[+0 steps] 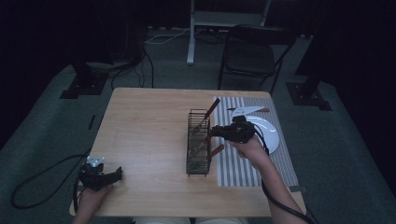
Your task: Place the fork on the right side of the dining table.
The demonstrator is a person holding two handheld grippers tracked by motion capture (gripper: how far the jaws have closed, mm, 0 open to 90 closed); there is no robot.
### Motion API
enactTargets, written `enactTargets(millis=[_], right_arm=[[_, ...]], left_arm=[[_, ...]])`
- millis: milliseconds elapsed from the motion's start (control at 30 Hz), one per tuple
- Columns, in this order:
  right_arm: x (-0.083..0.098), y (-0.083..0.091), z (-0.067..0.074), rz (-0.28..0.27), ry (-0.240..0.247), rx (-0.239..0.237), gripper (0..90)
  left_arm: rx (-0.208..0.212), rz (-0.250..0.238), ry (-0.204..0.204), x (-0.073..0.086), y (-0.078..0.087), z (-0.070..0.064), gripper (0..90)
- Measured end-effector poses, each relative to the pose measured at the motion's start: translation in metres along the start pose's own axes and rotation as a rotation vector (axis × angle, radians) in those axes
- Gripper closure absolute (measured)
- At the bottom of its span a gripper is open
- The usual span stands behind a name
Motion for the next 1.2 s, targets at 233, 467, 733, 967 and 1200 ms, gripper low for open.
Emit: enactTargets(millis=[233,467,733,967,1200], right_arm=[[-0.002,0.003,0.012,0.016,0.072,0.035,80.8],[-0.006,0.008,0.024,0.052,0.132,0.061,80.9],[-0.016,0.021,0.029,0.022,0.135,0.087,80.9],[-0.027,0.039,0.039,-0.017,0.151,0.085,80.9],[-0.039,0.060,0.050,-0.055,0.180,0.103,80.9]], left_arm=[[0.000,0.001,-0.002,0.000,0.000,0.000,0.5],[0.001,0.002,-0.002,0.000,0.000,0.000,0.5],[0.001,0.001,-0.001,0.000,0.000,0.000,0.5],[0.001,0.002,-0.002,0.000,0.000,0.000,0.5],[0.000,0.002,-0.002,0.000,0.000,0.000,0.5]])
Point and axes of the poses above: each handheld gripper's, and its own axes: y roughly backward along the jaws, x roughly out of its underside, z roughly to its left, the point moved 5 cm from there along -y, roughly forward along the jaws, and after that the axes turned 1 degree about -x, right-handed, at the moved point
